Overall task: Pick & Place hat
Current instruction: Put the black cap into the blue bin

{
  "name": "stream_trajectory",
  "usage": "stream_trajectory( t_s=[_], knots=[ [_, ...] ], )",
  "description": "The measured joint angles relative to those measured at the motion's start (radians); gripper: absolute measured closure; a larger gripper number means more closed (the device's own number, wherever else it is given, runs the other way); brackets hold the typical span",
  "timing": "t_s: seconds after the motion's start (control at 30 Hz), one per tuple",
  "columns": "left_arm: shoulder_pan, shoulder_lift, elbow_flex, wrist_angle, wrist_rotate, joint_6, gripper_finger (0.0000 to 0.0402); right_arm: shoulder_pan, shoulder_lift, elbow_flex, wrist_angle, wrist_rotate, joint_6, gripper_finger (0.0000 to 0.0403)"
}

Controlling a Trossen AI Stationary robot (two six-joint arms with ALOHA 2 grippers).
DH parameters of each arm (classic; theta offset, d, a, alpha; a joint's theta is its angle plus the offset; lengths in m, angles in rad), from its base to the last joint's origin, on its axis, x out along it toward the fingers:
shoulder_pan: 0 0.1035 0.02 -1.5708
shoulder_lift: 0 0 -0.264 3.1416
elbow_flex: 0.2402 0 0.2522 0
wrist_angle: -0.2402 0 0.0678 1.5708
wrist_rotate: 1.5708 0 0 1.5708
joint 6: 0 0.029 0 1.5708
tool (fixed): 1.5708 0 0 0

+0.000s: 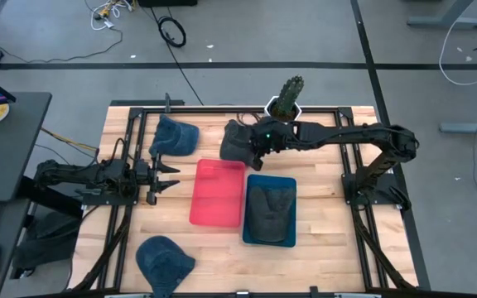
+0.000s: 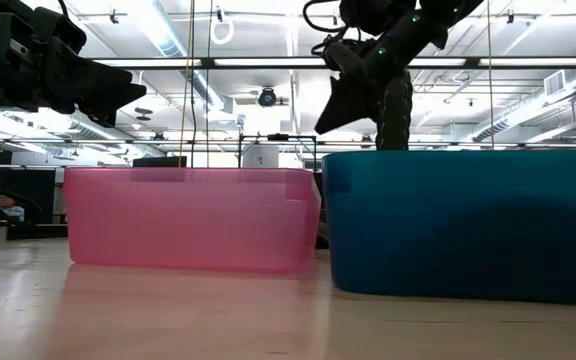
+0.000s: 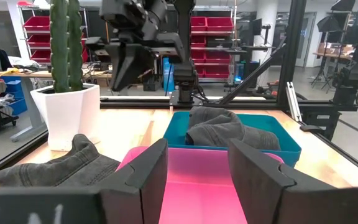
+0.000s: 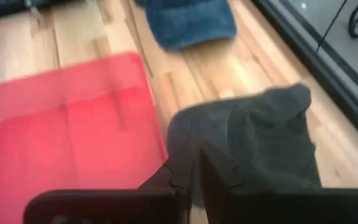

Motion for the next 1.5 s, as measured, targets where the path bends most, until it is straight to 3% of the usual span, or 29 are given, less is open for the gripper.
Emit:
stream_trajectory(
  t_s=[0.3, 0.6, 0.87, 1.5],
  knots=[
    [0.000, 0.000, 0.000, 0.000, 0.000, 0.000, 0.0229, -0.074, 0.009, 0.001, 0.029, -0.090, -0.009, 0.0332],
    [0.000, 0.000, 0.000, 0.000, 0.000, 0.000, 0.0229, -0.109, 0.016, 0.002, 0.051, -0.097, -0.112, 0.0252],
    [0.000, 0.000, 0.000, 0.000, 0.000, 0.000, 0.0229, -0.139, 0.109, 0.002, 0.144, -0.099, -0.159, 0.0189],
    [0.000, 0.000, 0.000, 0.000, 0.000, 0.000, 0.0229, -0.201, 0.291, 0.001, 0.157, -0.161, -0.110, 0.0179]
  ],
)
